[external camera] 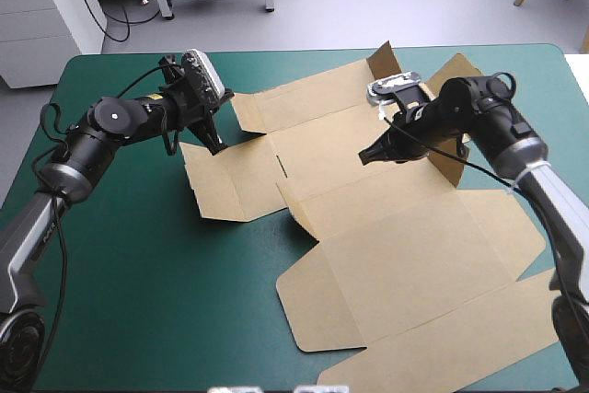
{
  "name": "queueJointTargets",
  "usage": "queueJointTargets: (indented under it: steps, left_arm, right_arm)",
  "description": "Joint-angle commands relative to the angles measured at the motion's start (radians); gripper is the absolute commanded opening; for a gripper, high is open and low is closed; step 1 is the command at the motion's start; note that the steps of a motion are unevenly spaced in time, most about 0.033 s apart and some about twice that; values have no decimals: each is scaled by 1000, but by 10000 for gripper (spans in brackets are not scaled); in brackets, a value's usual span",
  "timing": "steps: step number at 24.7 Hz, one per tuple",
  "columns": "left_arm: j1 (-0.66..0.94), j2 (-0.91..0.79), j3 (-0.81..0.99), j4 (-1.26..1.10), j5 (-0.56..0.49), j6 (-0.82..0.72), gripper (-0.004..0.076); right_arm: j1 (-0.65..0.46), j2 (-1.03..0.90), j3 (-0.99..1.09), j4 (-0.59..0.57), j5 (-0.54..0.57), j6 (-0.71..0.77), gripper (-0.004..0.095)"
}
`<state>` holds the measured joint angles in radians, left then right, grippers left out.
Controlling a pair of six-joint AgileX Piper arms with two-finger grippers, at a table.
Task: Fold the box
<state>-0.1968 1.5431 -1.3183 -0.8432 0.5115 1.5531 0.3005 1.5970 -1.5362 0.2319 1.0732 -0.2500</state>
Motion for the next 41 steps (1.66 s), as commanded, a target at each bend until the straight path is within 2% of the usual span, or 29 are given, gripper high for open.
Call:
queueJointTargets:
  steps: [1, 4, 8, 11, 14, 17, 19, 21, 22, 24, 29, 34, 36, 38, 41]
  left_arm:
    - [-8, -41, -35, -39, -29, -9, -10]
    - [-8, -41, -35, -39, -29, -9, -10]
    - [-8, -41, -35, -41, -29, -9, -10]
    - [-8, -41, -35, -41, -22, -9, -10]
    - [-8, -41, -35, -41, -7, -9, -10]
    - [-8, -41, -35, -41, 14, -9, -10]
    - [-8, -41, -35, -41, 23, -9, -10]
    - [-8, -41, -35, -41, 29, -9, -10]
    - [-8, -41, -35, -41, 31, -9, -10]
    - [-8, -41, -35, -41, 34, -9, -10]
    - [-8, -41, -35, -41, 34, -9, -10]
    - [-8, -41, -35, -41, 38, -9, -10]
    - [-8, -41, -35, -41, 38, -9, -10]
    - [-8, -41, -35, -41, 38, -9, -10]
    - [-8, -41, -35, -41, 38, -9, -10]
  right_arm:
    - [-5, -129, -72, -85, 29, 66, -14]
    - [-5, -213, -92, -178, 41, 128, -14]
    - [-5, -360, -100, -244, 46, 163, -14]
    - [-5, -431, -100, -288, 73, 216, -13]
    - [-5, -473, -100, -383, 109, 277, -10]
    - [-5, -494, -100, -440, 130, 286, 53]
    - [-5, -503, -100, -436, 130, 286, 225]
    - [-5, -503, -100, -420, 130, 286, 511]
    - [-5, -503, -100, -420, 130, 286, 722]
    - [-5, -503, -100, -420, 130, 286, 888]
    - [-5, -484, -100, -422, 130, 286, 891]
    - [-11, -338, -100, -521, 130, 286, 891]
    - [-49, -271, -100, -525, 130, 278, 891]
    - [-108, -208, -100, -492, 130, 250, 891]
    - [-201, -113, -100, -340, 112, 182, 891]
